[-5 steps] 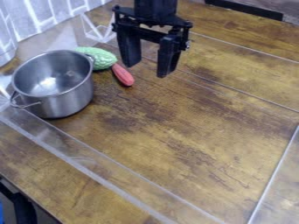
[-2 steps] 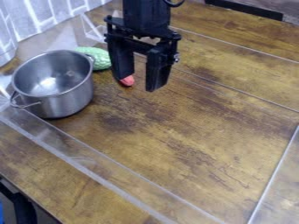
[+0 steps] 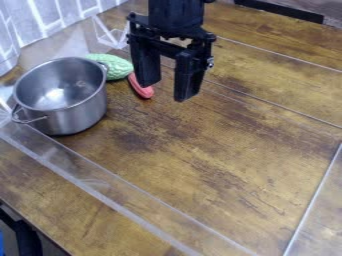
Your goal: Move the pink spoon to the left side of the table
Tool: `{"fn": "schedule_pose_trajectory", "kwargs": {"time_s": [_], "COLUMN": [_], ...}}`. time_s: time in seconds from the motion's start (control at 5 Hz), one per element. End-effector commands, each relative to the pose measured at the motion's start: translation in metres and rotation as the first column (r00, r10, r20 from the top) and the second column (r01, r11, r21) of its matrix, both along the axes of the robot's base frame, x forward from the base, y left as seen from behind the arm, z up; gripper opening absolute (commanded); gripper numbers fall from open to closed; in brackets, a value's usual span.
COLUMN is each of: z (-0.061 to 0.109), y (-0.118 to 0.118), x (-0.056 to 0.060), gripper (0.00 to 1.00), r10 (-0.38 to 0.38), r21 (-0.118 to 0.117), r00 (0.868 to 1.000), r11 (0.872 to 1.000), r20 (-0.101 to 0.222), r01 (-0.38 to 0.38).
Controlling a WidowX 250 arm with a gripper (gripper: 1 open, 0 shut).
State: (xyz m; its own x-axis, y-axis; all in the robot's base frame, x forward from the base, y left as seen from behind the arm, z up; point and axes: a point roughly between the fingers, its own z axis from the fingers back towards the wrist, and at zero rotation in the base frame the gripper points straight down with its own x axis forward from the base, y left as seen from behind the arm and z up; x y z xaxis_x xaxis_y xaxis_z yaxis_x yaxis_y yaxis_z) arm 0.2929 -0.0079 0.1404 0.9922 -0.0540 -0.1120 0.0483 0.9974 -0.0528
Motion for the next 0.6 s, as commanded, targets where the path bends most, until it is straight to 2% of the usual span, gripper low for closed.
{"fn": "schedule_pose_trajectory", "kwargs": {"time_s": [0.0,0.2,0.4], "z": [0.012,0.006,-0.003], "y": [0.008,0.015,0.006], "x": [0.011,0.011,0.011], "gripper": [1.00,1.00,1.00], "r10": [0.062,0.118,0.073], "r21": [0.011,0.008,0.007], "r00": [0.997,0.992,0.997], "r11": [0.998,0.993,0.997], "r20": [0.055,0.042,0.032], "r01": [-0.063,-0.119,-0.074]}}
